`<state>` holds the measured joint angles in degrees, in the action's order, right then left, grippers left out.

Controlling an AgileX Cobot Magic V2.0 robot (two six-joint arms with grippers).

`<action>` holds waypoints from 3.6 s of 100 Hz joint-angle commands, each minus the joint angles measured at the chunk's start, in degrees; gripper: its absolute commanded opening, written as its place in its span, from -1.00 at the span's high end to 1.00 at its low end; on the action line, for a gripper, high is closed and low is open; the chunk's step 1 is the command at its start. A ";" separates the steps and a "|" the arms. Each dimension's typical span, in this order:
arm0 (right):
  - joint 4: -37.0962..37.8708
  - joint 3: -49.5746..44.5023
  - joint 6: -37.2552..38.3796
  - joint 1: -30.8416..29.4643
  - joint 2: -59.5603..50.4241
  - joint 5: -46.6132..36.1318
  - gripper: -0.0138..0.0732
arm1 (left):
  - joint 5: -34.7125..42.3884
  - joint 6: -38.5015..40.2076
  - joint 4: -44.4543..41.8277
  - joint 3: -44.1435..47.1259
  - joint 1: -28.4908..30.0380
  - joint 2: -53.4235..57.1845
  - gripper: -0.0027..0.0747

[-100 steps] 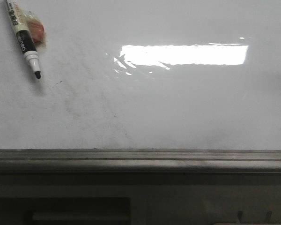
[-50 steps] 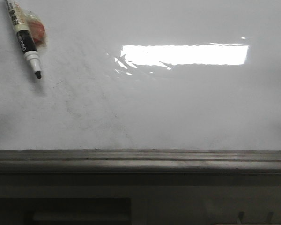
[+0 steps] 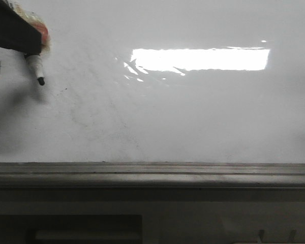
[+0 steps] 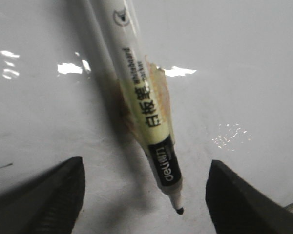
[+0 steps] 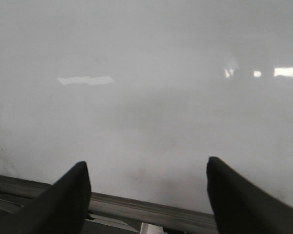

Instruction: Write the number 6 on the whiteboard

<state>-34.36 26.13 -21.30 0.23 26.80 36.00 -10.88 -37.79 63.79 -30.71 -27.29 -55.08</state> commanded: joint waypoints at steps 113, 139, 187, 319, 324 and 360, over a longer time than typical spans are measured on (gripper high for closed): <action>-31.26 4.43 -25.65 -0.03 9.41 16.67 -0.37 | -22.35 -4.18 -25.72 -4.29 -0.40 11.28 0.98; -32.23 15.23 -27.99 0.20 20.48 29.83 -0.37 | -25.23 -4.18 -28.50 -4.80 -2.69 10.92 0.98; -26.41 35.08 -25.86 22.74 38.16 23.69 -0.23 | -22.44 -4.18 -31.09 -10.96 -11.96 2.35 0.98; -18.91 49.54 -23.75 30.28 55.28 25.76 0.65 | -20.92 -4.18 -37.55 -17.61 -14.71 -5.55 0.98; -18.48 49.54 -23.75 30.28 55.28 26.02 0.77 | -20.78 -4.18 -37.55 -17.61 -14.71 -5.55 0.98; -16.87 49.44 -24.06 30.28 55.28 26.17 0.78 | -20.56 -4.18 -37.55 -17.61 -14.61 -5.22 0.56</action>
<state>-49.33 73.98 -45.02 30.51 83.67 61.79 -35.38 -42.12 25.12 -46.27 -41.51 -61.38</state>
